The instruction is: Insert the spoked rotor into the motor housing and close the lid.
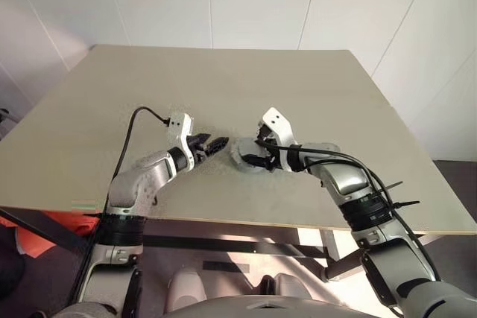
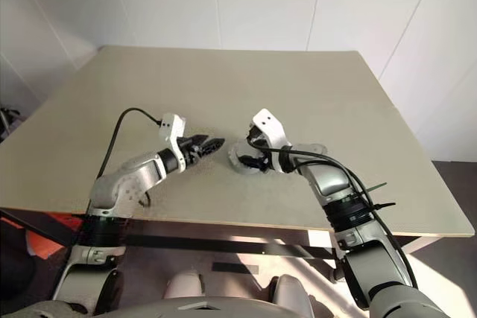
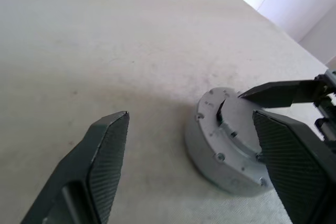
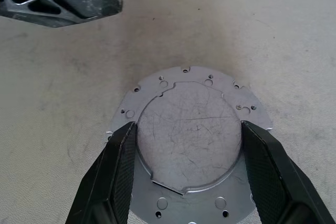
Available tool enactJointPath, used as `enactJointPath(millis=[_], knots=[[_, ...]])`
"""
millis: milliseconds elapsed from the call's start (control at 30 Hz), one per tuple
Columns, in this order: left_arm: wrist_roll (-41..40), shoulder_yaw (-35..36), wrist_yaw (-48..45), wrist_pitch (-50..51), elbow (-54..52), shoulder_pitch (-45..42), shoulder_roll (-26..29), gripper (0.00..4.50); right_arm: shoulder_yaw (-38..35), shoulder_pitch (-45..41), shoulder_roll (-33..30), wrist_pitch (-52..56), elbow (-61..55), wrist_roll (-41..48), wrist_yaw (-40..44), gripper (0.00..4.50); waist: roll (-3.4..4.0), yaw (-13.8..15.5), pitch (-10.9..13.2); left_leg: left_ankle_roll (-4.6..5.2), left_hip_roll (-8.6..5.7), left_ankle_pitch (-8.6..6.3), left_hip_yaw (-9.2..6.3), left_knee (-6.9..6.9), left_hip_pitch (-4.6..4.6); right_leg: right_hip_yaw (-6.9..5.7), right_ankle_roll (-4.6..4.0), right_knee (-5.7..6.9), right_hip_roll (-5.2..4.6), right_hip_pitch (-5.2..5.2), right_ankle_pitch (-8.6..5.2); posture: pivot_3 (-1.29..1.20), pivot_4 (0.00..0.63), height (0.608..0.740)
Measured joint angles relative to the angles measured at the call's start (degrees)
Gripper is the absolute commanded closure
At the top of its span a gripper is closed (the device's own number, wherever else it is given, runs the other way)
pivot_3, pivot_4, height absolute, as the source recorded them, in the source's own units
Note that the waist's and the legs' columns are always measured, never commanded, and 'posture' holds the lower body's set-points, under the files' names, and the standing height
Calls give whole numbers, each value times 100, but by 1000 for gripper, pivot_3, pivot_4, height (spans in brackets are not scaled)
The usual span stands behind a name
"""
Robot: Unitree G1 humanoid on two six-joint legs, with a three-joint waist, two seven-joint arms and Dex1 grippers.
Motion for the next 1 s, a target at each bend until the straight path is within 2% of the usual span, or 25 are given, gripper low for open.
enactJointPath(millis=[267, 567, 1000], knots=[[-115, -127, -160, 90, 784, -689, -460, 4470, 12, 37, -2, 20, -103, 7, -3, 1534, -1, -1, 0, 0, 0, 0, 0, -6, -4, 0, 0, -2, 0, 1, 1, 0, 0, 740], [11, -395, -60, 747, 904, -662, -279, 4470, -31, 135, 1, 86, -246, 19, -129, 1534, 0, 5, 1, 0, 0, 0, 0, -11, -2, -2, 0, -6, 0, -2, 0, 0, 0, 740], [137, -389, 112, 1229, 894, -774, -190, 4470, -156, -26, 114, 431, -128, 73, -237, 1534, 0, 14, 1, 1, -6, 0, -1, -17, -1, -4, 4, -21, -5, 6, -2, 0, 0, 740]])
